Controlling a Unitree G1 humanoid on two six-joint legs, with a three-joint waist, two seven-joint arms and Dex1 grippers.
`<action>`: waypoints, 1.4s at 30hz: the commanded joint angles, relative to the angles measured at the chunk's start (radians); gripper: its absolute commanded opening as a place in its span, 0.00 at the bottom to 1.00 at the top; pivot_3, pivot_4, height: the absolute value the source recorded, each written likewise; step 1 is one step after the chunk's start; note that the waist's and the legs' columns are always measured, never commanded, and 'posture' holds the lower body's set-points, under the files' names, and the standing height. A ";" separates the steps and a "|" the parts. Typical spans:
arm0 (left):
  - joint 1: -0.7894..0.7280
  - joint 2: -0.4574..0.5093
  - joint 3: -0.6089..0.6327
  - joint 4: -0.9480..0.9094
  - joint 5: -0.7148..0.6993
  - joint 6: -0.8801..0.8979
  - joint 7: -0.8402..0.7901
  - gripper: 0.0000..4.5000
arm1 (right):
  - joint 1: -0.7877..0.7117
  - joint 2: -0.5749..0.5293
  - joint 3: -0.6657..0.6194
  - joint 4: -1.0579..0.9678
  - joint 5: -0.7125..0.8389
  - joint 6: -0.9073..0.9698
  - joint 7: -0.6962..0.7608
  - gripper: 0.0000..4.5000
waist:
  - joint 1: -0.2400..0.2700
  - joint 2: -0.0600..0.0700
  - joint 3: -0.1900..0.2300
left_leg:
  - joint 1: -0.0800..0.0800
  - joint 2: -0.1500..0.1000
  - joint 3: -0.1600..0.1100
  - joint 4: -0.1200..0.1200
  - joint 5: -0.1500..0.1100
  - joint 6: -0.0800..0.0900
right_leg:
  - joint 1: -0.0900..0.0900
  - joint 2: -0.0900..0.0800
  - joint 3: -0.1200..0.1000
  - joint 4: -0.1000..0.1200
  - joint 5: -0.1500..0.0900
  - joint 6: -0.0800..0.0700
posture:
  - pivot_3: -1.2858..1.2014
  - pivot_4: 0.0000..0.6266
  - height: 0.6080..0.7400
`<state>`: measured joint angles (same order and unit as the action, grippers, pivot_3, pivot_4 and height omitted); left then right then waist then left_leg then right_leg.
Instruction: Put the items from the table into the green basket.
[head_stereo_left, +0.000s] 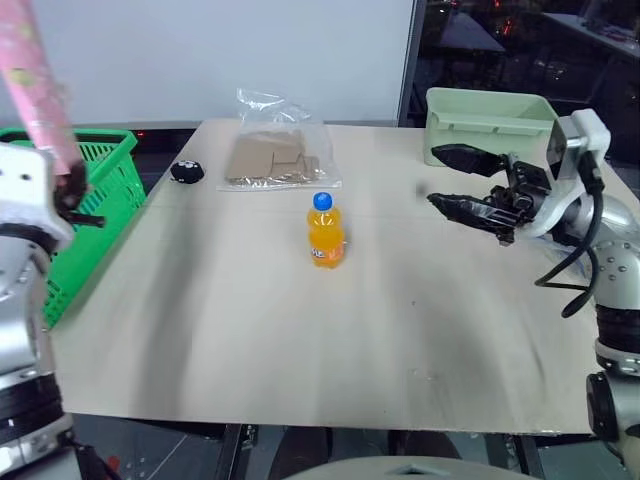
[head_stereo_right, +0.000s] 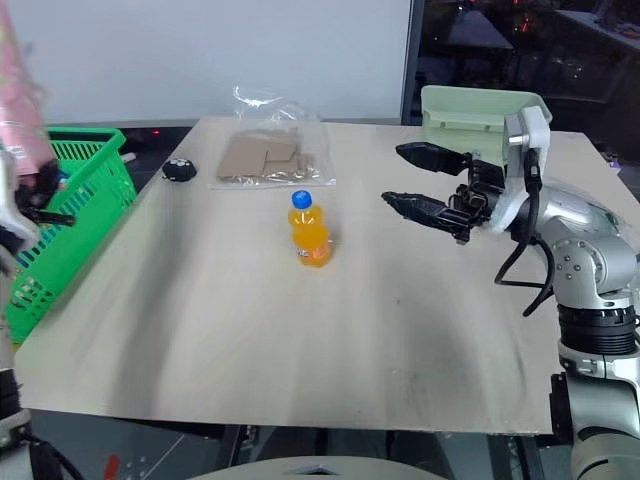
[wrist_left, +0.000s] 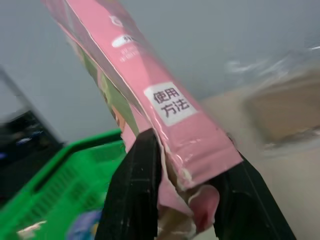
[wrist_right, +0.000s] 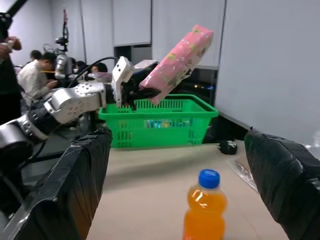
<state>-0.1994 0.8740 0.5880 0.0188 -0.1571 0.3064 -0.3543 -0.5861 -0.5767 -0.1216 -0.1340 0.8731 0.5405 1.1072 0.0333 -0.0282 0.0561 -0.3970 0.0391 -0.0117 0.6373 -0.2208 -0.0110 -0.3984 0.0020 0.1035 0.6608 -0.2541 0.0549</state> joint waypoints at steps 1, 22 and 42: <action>-0.050 0.078 0.010 0.191 0.030 -0.139 -0.037 0.22 | -0.030 0.008 -0.009 -0.020 -0.012 -0.022 -0.003 1.00 | 0.007 0.000 0.000 | 0.000 0.000 0.000 0.000 0.000 0.000 | 0.000 0.000 0.000 0.000 0.000 0.000 | 0.58 0.00 1.00; -0.297 0.165 -0.125 0.596 0.023 -0.436 -0.094 1.00 | 0.025 0.000 -0.052 -0.058 -0.036 -0.028 -0.045 1.00 | 0.007 -0.004 -0.003 | -0.003 0.000 0.001 -0.001 0.000 0.000 | -0.004 -0.002 -0.003 0.002 0.001 0.001 | 0.56 0.00 1.00; 0.035 -0.305 -0.507 -0.163 -0.335 0.064 -0.365 1.00 | 0.323 -0.175 -0.011 -0.032 -0.312 -0.132 -0.045 1.00 | -0.026 0.001 -0.008 | 0.000 0.002 0.005 0.008 0.000 0.000 | 0.002 0.000 0.000 0.002 -0.003 0.001 | 0.52 0.00 1.00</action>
<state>-0.1380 0.5788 0.1005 -0.1588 -0.5186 0.3961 -0.7165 -0.2652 -0.7398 -0.1234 -0.1535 0.5861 0.4460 1.0592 0.0076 -0.0269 0.0481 -0.3972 0.0406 -0.0066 0.6460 -0.2206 -0.0106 -0.3959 0.0019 0.1040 0.6630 -0.2568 0.0563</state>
